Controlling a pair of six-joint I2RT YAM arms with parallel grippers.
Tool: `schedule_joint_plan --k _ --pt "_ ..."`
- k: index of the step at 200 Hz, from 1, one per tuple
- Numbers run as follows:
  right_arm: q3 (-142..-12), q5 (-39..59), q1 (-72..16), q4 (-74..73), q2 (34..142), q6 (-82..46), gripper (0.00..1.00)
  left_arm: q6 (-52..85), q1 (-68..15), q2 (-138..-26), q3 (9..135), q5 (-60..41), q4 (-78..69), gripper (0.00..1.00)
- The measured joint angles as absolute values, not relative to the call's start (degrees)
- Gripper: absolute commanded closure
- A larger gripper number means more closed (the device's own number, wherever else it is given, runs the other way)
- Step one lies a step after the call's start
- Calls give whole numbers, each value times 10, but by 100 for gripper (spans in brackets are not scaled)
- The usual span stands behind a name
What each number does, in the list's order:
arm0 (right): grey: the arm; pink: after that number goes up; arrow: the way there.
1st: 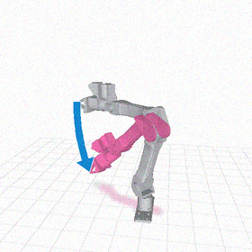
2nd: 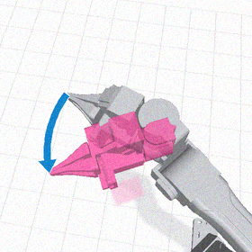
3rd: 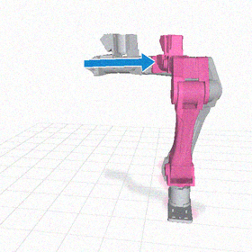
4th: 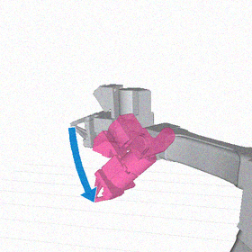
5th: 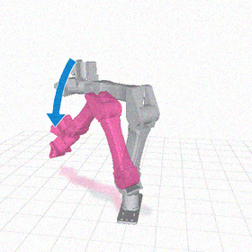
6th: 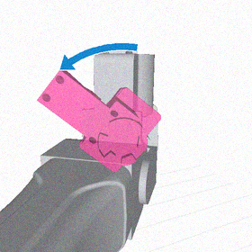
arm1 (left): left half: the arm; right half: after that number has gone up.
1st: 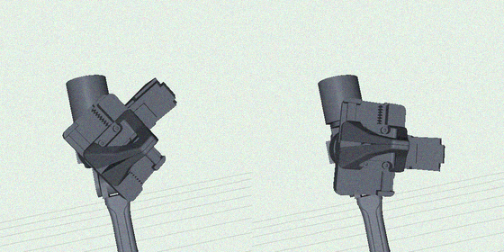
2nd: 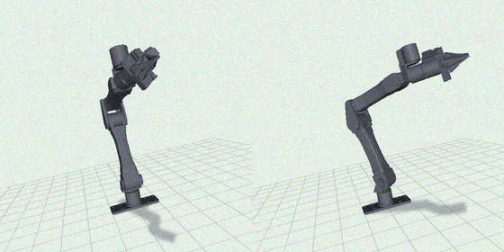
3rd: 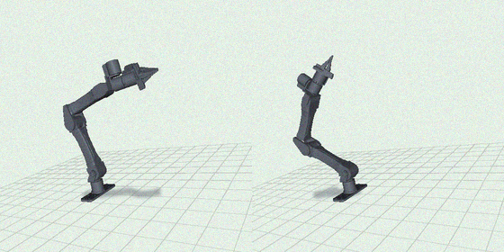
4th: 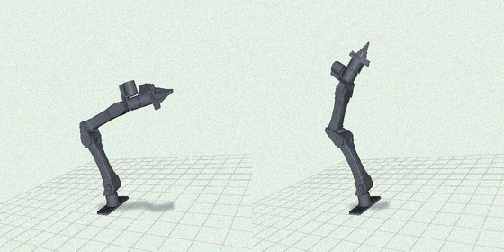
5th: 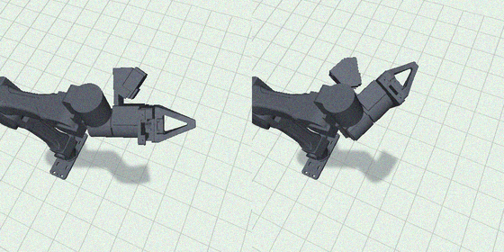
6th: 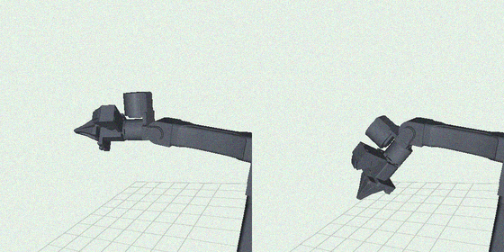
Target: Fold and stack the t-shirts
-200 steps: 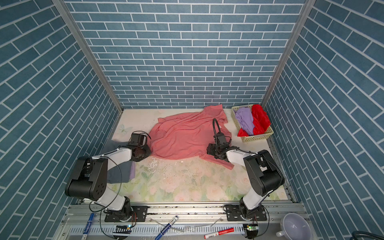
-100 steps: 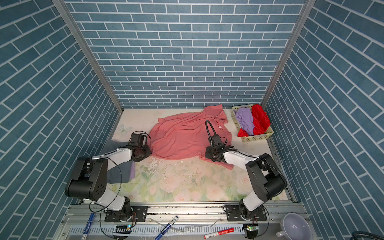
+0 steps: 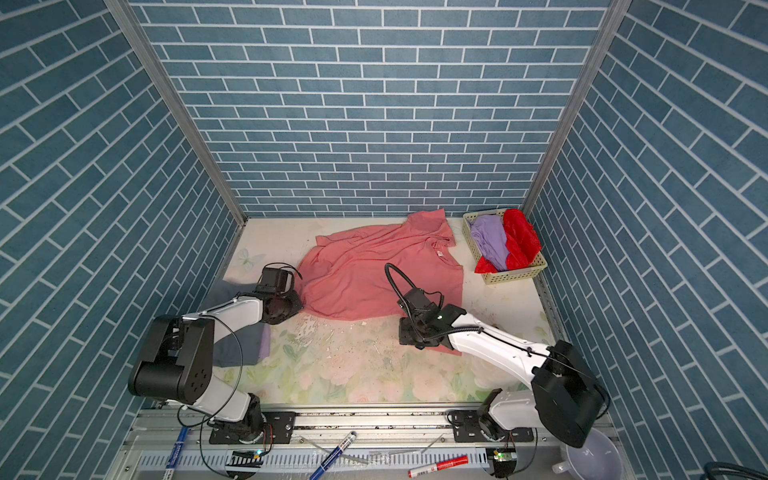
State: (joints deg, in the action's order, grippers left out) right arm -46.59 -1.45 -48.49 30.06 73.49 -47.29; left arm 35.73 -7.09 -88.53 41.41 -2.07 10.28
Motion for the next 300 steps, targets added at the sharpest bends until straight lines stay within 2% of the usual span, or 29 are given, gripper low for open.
schedule_joint_plan --k 24,46,75,100,152,192,211,222,226,243,251,287,300 --pt "-471 -69 -472 329 701 -486 39 355 -71 -882 412 -22 105 93" --pt "-468 -110 -425 342 693 -494 35 352 -71 -877 410 -22 106 93" --pt "-441 -137 -338 332 693 -493 28 349 -71 -876 409 -22 107 93" --pt "-425 -149 -317 350 693 -498 25 349 -71 -868 393 -22 97 93" --pt "-352 -132 -274 348 685 -503 22 349 -70 -862 385 -26 87 93" --pt "-325 -86 -273 296 728 -505 23 350 -70 -860 382 -27 85 93" --pt "-324 -79 -273 263 733 -507 31 350 -70 -856 378 -27 84 93" --pt "-326 -77 -272 244 742 -505 40 350 -70 -853 376 -27 85 93" --pt "-326 -77 -272 238 746 -506 46 351 -70 -852 375 -27 85 93" --pt "-332 -67 -272 206 767 -502 87 351 -70 -851 373 -27 85 93" --pt "-336 -61 -272 190 776 -503 100 352 -70 -850 373 -27 85 94" --pt "-343 -29 -273 146 792 -507 100 352 -70 -832 373 -31 94 96" --pt "-347 -27 -273 154 781 -505 100 352 -70 -815 373 -33 98 100"
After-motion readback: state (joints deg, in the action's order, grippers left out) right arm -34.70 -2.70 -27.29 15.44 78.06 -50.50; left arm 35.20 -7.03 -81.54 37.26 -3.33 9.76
